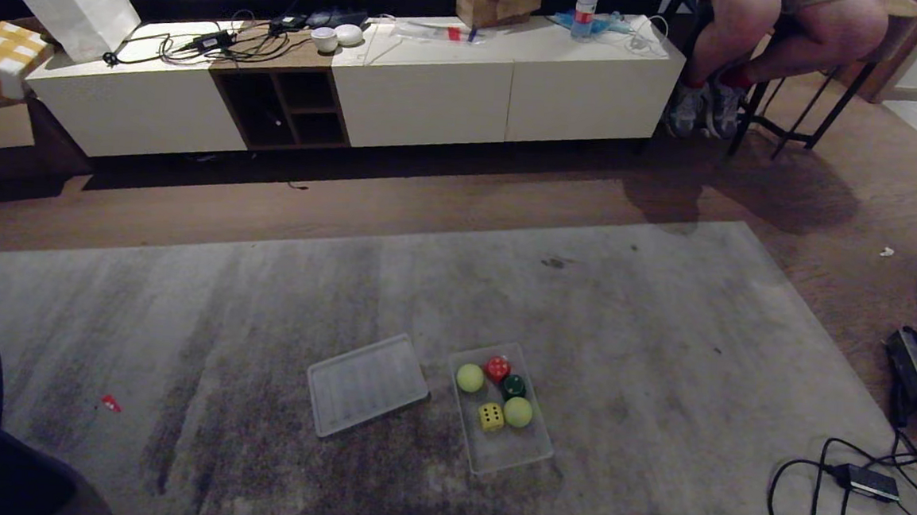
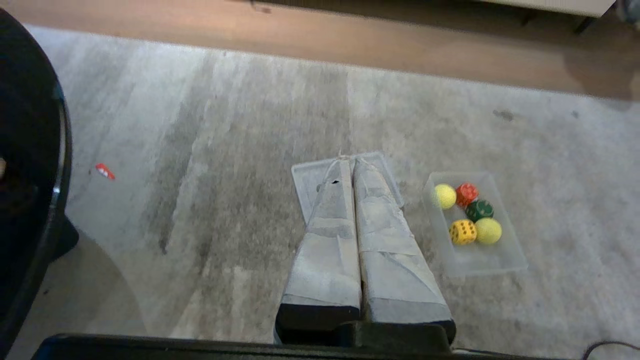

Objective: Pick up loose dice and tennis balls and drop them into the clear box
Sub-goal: Pick up toys out of the box

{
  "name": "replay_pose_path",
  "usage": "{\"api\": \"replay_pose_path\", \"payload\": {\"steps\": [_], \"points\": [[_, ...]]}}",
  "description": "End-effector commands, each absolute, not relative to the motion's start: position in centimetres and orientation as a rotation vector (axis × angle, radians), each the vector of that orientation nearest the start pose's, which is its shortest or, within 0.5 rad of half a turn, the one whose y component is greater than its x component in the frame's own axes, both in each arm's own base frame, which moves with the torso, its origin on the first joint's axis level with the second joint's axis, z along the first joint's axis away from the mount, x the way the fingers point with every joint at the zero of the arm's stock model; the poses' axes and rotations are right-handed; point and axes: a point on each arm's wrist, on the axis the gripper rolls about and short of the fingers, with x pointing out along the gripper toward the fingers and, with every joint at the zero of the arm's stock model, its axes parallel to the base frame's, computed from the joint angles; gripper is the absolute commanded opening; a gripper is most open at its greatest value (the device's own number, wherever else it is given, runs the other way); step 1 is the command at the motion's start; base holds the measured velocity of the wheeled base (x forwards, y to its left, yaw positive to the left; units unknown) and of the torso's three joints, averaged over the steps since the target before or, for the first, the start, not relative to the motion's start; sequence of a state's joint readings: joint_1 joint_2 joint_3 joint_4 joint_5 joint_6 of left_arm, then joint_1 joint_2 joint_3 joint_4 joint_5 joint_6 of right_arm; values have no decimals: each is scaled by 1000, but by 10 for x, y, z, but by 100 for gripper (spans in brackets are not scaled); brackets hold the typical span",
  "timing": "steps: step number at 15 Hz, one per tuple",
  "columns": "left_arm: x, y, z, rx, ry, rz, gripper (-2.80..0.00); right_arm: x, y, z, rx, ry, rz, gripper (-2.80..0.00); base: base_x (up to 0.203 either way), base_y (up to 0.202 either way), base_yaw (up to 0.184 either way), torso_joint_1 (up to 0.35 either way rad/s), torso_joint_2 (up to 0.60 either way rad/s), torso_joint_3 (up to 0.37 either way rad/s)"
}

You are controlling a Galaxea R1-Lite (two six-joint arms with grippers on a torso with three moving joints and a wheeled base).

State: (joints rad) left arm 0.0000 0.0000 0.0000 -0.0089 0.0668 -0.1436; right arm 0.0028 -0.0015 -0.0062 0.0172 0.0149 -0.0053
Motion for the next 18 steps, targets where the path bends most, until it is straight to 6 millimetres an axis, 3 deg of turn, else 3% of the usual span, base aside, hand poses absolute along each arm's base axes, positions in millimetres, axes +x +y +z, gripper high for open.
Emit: {"api": "replay_pose_path", "payload": {"steps": [1,18], "points": [[-23,2,76,-146,-13,67,-280,-23,0,76,-6,10,19,-280,0,0,0,5,7,207],[-23,2,76,-143,-12,67,-280,-23,0,76,-5,10,18,-280,0,0,0,2,3,205]]}}
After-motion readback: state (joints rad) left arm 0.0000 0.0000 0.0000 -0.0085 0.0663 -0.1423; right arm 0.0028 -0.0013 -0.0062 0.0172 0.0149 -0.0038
